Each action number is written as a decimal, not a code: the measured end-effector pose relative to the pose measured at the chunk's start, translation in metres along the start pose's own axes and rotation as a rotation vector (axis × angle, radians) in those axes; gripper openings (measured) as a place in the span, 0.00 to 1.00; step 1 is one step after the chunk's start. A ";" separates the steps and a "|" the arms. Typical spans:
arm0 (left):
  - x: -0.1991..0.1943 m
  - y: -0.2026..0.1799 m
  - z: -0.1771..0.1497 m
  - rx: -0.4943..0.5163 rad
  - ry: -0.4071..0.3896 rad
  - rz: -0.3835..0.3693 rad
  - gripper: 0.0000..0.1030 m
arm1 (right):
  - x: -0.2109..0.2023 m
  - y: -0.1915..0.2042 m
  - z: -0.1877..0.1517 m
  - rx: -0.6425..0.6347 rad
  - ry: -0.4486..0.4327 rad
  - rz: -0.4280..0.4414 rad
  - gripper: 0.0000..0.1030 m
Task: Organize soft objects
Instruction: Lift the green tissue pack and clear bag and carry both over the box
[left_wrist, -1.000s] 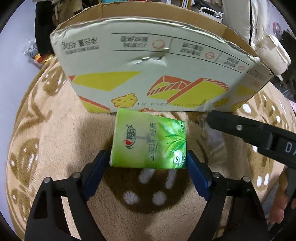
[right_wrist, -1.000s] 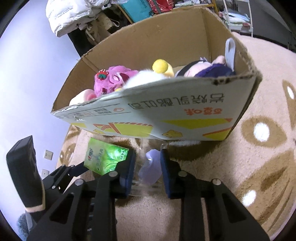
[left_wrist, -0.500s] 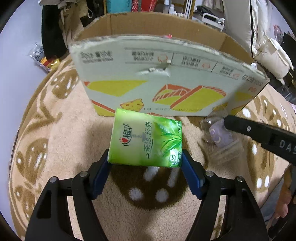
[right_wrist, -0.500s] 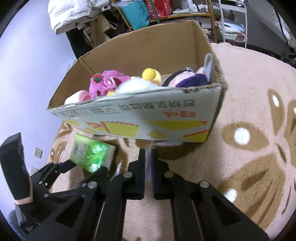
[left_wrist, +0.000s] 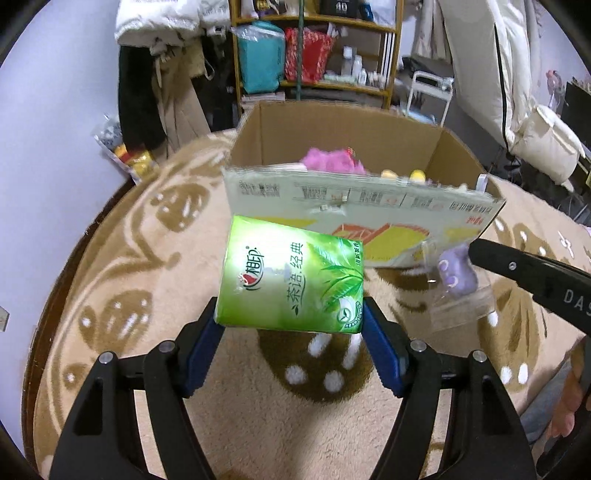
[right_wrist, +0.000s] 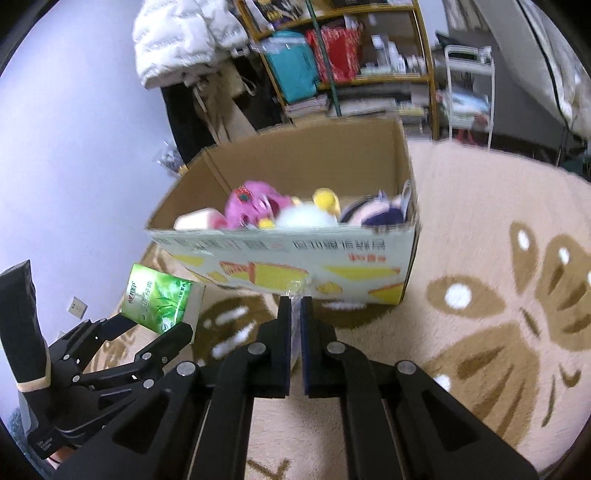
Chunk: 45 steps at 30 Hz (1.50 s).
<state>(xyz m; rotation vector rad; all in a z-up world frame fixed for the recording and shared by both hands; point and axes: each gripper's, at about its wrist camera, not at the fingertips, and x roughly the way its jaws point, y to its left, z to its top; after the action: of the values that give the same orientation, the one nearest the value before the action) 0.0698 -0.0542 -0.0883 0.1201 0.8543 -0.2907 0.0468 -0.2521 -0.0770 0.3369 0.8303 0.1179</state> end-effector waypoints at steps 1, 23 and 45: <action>-0.006 0.000 0.001 -0.003 -0.015 0.002 0.70 | -0.005 0.002 0.001 -0.006 -0.014 0.002 0.05; -0.052 0.008 0.014 -0.022 -0.170 0.064 0.70 | -0.025 -0.024 0.009 0.063 0.018 -0.062 0.07; -0.049 0.007 0.014 -0.027 -0.163 0.061 0.70 | 0.059 -0.074 -0.026 0.102 0.328 -0.225 0.78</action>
<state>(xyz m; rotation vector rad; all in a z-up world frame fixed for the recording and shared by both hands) 0.0514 -0.0403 -0.0421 0.0960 0.6913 -0.2281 0.0657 -0.3020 -0.1600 0.3215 1.1957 -0.0826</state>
